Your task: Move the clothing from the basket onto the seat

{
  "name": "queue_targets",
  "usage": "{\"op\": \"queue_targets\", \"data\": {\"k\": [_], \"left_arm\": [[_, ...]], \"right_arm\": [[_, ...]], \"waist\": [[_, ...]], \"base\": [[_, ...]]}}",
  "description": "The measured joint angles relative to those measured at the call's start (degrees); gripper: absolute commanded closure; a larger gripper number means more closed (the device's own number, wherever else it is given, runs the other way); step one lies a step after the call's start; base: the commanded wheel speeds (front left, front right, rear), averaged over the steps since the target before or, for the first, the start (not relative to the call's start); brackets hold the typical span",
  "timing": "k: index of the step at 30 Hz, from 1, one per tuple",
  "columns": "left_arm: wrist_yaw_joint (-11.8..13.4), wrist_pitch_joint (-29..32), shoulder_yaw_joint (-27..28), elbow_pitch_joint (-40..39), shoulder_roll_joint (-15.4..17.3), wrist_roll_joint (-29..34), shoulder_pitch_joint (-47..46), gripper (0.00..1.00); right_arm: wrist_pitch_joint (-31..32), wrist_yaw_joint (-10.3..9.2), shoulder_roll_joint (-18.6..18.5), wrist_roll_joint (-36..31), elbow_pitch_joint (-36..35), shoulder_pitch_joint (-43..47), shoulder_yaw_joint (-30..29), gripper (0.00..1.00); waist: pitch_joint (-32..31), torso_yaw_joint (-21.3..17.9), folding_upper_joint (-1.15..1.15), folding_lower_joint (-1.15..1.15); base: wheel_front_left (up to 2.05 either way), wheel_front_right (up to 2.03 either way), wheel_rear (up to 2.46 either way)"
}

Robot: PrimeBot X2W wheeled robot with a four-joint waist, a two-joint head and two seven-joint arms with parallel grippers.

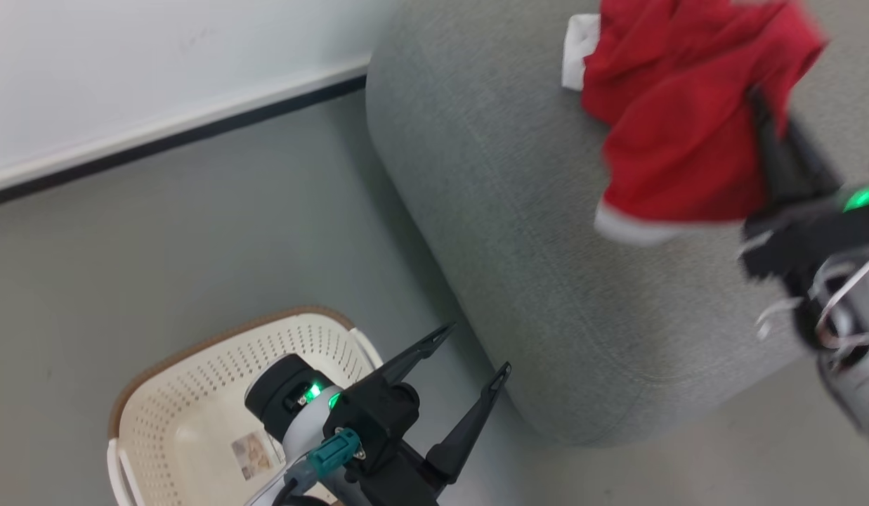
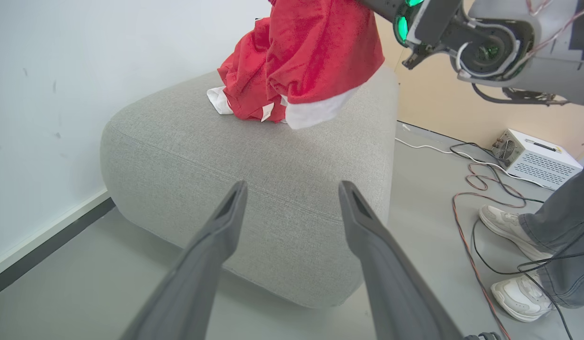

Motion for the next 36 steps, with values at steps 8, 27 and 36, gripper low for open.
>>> {"op": "queue_targets", "data": {"k": [8, 27, 36], "left_arm": [[0.7, 1.1, 0.1, -1.8, -0.5, 1.1, -2.7, 0.0], [1.3, 0.8, 0.5, -3.2, -1.4, 1.2, -3.7, 0.0], [1.9, -0.5, 3.9, -2.3, 0.2, 1.4, -4.3, 0.0]], "right_arm": [[0.0, -0.56, -1.7, 4.3, 6.1, -15.8, -9.5, 1.0], [1.8, -4.59, -2.5, 8.3, 30.9, -29.9, -18.2, 1.0], [1.0, -5.1, 1.4, 8.9, 40.2, -31.6, -19.8, 1.0]], "waist": [[5.5, 4.7, 0.0, 0.0], [16.6, 18.5, 0.0, -0.01], [20.8, 21.2, 0.0, 0.0]], "base": [[0.0, 0.0, 0.0], [0.0, 0.0, 0.0], [0.0, 0.0, 0.0]]}}
